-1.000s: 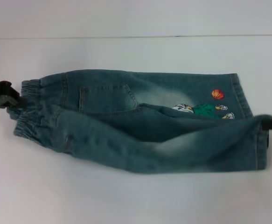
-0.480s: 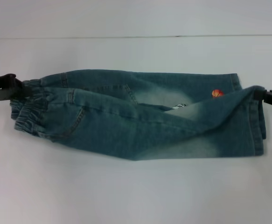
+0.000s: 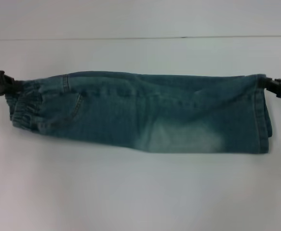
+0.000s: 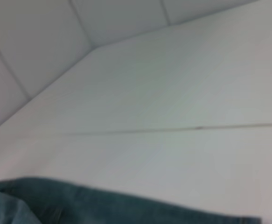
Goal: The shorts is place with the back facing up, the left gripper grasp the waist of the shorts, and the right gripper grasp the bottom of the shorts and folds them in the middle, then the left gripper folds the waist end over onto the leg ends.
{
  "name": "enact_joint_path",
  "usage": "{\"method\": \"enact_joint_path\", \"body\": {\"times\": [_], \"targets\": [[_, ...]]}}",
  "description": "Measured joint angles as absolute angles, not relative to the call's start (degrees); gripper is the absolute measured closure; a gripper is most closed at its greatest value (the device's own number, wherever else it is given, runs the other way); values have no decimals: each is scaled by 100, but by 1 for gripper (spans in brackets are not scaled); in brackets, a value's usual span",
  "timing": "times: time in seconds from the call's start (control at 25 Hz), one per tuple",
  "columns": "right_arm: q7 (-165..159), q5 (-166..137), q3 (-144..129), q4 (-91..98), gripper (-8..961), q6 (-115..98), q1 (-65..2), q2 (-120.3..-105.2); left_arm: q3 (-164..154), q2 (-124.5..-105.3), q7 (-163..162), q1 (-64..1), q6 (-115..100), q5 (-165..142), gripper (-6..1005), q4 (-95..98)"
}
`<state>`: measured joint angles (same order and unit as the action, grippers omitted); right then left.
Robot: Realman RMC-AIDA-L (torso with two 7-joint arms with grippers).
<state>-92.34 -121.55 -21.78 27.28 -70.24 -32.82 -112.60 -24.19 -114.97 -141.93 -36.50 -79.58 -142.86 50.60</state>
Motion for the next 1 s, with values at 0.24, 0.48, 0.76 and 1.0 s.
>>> {"method": "enact_joint_path", "body": {"times": [0.24, 0.48, 0.76, 1.0], "targets": [[-9145, -11951, -2340, 2680, 914, -6444, -3411, -11402, -2417, -11506, -14030, -3561, -7809, -13961, 859, 5071], [-9099, -11938, -2516, 2650, 914, -6032, -3590, -11499, -2417, -11504, -14019, -3551, -7651, -13934, 854, 5070], [-9091, -11918, -2463, 2593, 916, -5885, -3714, -11515, -2341, -11504, -13921, -3526, -7597, -13841, 849, 5071], [-9106, -11693, -2479, 2592, 917, -5941, -3670, -11500, -2263, -11504, -13777, -3399, -7709, -13271, 845, 5065]]}}
